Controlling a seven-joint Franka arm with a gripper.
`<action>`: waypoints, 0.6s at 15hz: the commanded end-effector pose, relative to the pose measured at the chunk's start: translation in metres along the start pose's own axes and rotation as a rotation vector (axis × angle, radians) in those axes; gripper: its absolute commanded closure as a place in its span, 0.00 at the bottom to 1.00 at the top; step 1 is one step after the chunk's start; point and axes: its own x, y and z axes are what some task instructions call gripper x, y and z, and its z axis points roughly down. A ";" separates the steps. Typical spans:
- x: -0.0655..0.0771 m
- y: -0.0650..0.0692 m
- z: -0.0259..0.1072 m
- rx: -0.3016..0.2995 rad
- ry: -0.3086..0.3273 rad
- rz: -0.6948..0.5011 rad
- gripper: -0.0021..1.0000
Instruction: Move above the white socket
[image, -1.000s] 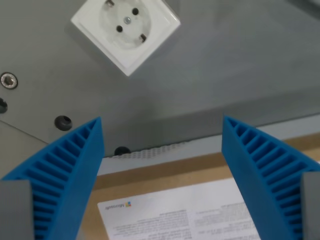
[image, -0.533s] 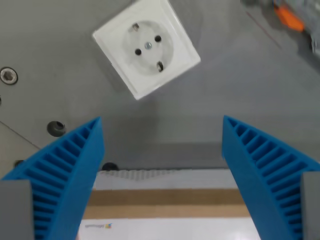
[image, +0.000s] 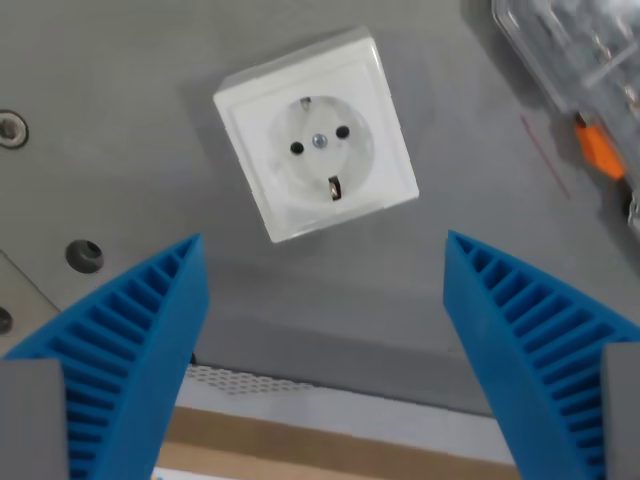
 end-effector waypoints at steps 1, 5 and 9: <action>0.010 0.006 0.004 0.072 0.084 -0.298 0.00; 0.018 0.008 0.011 0.080 0.091 -0.331 0.00; 0.023 0.010 0.015 0.078 0.095 -0.334 0.00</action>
